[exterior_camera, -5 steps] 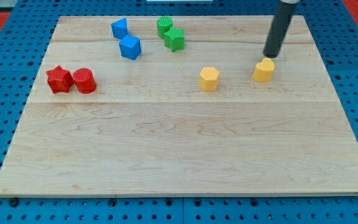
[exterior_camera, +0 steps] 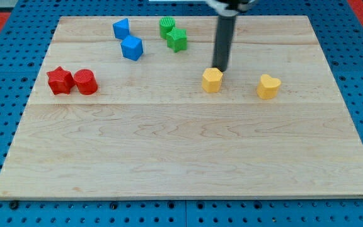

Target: Place the yellow hexagon at the center

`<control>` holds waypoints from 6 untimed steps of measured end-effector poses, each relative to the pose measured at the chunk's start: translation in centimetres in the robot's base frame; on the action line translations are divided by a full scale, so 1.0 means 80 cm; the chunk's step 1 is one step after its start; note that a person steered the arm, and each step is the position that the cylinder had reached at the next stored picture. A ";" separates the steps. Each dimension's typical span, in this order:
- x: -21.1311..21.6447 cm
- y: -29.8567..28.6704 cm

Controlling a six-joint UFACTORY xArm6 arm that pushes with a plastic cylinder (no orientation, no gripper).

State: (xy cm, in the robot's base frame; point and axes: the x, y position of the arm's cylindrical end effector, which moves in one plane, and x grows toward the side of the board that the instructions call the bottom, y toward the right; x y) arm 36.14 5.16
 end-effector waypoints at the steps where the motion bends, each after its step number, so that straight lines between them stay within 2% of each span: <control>1: 0.024 0.013; 2: 0.050 0.063; 4: 0.053 -0.145; 5: 0.106 -0.176; 6: 0.113 -0.083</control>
